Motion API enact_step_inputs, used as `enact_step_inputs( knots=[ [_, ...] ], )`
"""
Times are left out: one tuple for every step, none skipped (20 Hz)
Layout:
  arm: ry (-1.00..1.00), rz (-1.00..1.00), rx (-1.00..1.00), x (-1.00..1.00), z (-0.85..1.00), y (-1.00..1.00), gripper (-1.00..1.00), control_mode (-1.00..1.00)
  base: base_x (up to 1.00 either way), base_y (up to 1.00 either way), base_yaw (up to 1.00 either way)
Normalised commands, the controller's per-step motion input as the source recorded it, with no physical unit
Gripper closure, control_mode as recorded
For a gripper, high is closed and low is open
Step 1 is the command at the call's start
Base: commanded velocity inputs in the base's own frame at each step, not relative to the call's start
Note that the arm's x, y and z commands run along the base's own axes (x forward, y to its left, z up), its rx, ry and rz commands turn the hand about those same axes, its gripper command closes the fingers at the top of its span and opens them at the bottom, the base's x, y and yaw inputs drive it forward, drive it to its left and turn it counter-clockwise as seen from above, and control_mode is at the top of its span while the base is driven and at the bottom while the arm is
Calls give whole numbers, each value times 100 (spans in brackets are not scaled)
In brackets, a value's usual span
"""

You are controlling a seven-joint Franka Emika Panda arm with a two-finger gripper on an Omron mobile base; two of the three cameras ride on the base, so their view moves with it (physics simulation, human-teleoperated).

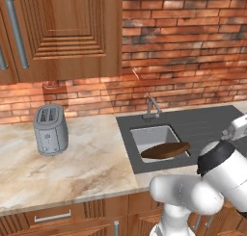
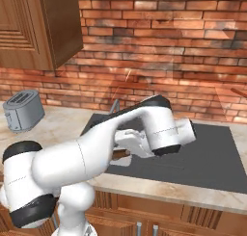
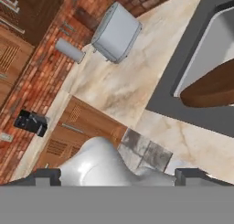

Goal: Move the cutting board and knife to the sink. Then move spray from the cabinet to the counter.

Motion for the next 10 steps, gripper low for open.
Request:
enact_step_inputs(
  knots=[
    [-43,0,0,-51,49,25,-100,-100,0,0,0],
    [-44,0,0,-49,41,18,-100,-100,0,0,0],
    [-44,2,0,-49,35,19,-100,-100,0,0,0],
    [-43,4,0,-45,26,23,-100,-100,0,0,0],
    [-40,7,0,-36,14,24,-100,-100,0,0,0],
    [-40,9,0,-36,10,16,-100,-100,0,0,0],
    [-30,13,0,-18,0,13,-100,-100,0,0,0],
    [-17,15,0,0,0,21,-100,-100,0,0,0],
    [0,17,-1,0,-10,23,-100,-100,0,0,0],
    [0,0,0,0,0,0,-100,-100,0,0,0]
  ],
)
